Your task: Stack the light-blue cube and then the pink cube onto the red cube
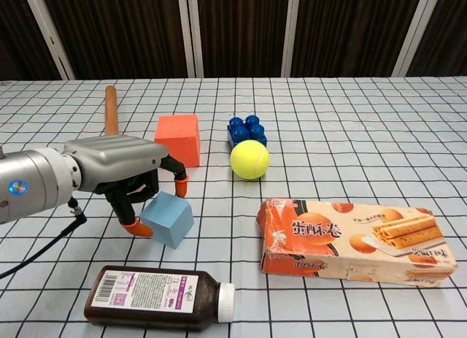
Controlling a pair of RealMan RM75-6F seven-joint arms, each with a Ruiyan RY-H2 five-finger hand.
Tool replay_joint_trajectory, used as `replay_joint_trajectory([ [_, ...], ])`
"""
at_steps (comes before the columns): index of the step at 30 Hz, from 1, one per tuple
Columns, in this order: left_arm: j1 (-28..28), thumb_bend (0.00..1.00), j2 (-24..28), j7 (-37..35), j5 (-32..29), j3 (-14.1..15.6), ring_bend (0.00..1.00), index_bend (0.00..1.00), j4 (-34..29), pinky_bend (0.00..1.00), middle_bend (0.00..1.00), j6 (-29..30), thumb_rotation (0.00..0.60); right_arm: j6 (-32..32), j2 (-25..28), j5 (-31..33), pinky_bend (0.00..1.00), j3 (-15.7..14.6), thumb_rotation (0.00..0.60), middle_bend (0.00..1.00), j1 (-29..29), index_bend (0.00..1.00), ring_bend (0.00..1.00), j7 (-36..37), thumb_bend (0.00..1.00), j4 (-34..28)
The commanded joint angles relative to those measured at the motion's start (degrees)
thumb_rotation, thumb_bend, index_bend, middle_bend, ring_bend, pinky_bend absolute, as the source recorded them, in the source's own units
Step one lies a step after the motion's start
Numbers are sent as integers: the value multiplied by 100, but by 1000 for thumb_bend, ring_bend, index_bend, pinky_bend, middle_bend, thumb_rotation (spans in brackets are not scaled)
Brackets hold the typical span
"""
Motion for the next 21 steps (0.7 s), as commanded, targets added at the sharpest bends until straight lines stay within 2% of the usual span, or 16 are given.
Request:
replay_joint_trajectory([
  [1,-13,257,-15,-21,-8,6,822,363,27,968,844,-9,600,-5,1,5,91,2,600,7,2,1,28,7,128,7],
  [15,-32,270,-38,-155,45,1,822,370,44,968,840,33,600,-39,11,-2,91,-8,600,7,13,1,28,58,128,17],
  [21,-39,271,32,-170,-9,-12,823,408,16,968,841,50,600,-41,18,5,91,-7,600,7,10,1,28,90,128,24],
])
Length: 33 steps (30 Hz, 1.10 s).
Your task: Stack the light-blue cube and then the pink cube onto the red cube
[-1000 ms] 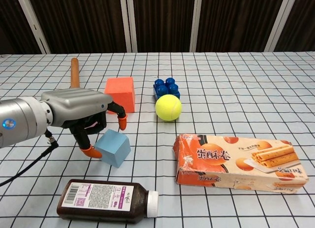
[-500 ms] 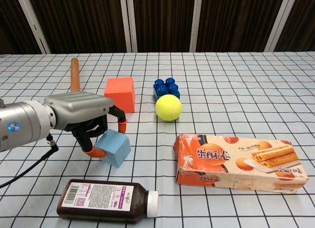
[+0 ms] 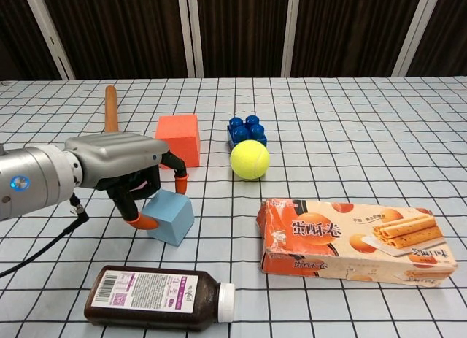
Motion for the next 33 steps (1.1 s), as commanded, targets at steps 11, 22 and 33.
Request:
replay_joint_trajectory([
  [11,6,350,76,-56,-26,-34,822,452,-59,968,841,90,600,-21,1,4,103,-2,600,7,10,1,29,-2,129,-8],
  [22,-436,350,629,676,-1190,-975,822,461,-542,968,840,653,600,-38,-3,28,103,2,600,7,11,1,29,20,129,8],
  [33,-1284,340,523,1654,-3170,-1822,822,461,-100,968,840,1299,600,-81,-18,62,103,6,600,7,28,1,29,-44,129,0],
])
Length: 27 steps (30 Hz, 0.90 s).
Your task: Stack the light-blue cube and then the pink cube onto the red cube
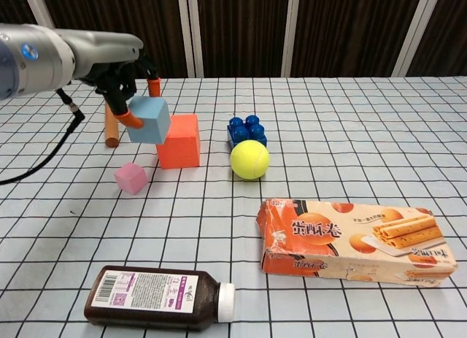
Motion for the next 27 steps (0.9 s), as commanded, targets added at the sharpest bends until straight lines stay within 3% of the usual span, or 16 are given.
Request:
replay_joint_trajectory([
  [1,-391,340,-118,298,-641,-376,822,461,378,968,840,231,600,-10,-3,10,103,2,600,7,5,1,29,-17,128,-3],
  [12,-874,336,-658,330,-1603,-852,822,461,1506,968,840,355,600,-44,-10,85,103,29,600,7,12,1,29,-23,128,16],
  [27,-1012,336,-863,311,-1608,-717,822,461,1752,968,836,14,600,-2,18,60,103,28,600,7,-11,1,28,68,128,32],
])
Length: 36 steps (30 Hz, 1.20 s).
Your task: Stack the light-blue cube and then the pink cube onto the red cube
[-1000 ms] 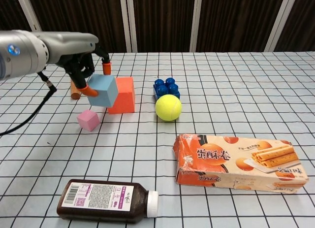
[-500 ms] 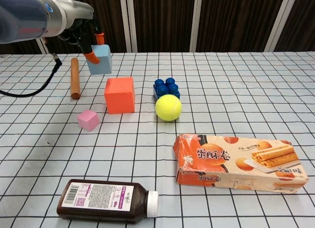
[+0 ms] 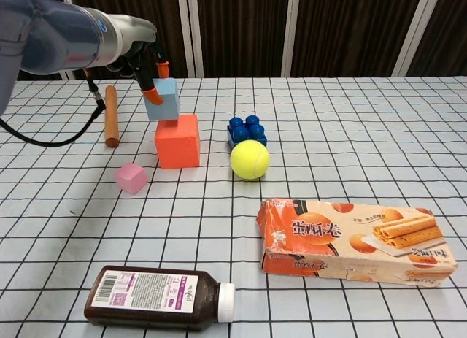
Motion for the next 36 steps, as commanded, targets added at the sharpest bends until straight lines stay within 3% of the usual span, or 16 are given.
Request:
replay_joint_trajectory([
  [1,-13,336,-32,-34,23,13,822,461,-12,968,836,25,600,5,6,-13,103,-5,600,7,-3,1,28,13,128,-1],
  [36,-111,336,-233,-25,-132,54,822,471,84,968,837,77,600,84,29,-61,103,-4,600,7,-45,1,29,158,129,46],
])
